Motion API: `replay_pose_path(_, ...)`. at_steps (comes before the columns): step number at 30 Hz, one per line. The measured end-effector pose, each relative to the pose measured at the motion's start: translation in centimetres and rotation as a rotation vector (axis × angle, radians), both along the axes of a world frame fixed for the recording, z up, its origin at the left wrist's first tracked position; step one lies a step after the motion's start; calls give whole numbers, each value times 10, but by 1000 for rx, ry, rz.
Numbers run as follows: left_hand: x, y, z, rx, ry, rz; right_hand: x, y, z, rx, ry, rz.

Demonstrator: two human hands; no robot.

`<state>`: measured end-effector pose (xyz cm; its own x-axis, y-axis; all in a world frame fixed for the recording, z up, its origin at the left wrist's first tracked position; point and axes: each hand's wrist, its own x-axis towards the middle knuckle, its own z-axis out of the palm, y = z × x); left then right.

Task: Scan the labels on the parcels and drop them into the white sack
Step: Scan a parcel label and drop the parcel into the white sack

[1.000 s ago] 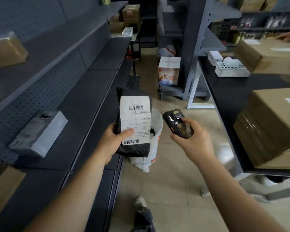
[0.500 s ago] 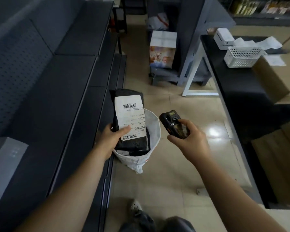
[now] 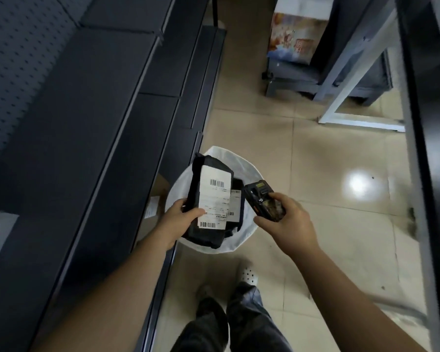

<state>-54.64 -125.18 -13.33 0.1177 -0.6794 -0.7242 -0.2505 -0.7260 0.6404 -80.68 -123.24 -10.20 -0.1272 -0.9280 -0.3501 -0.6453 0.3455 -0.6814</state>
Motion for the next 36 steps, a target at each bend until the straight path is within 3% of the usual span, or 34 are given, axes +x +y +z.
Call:
replay_pose_path(5,-17,-19,-49,54,-137,-102,0,-30,-49,66,-10,63)
replay_pose_path(10,-21,-30,-98,97,-213,-72,13,-45,-92,109,-46,50)
replay_pose_path(24,-2,-76,-227,122,-739,-228,37,-62,-174,172,17,-37)
replay_pose_path(36,23,-71,-303,90,-595,-101,63,-58,-199,143,39,-39)
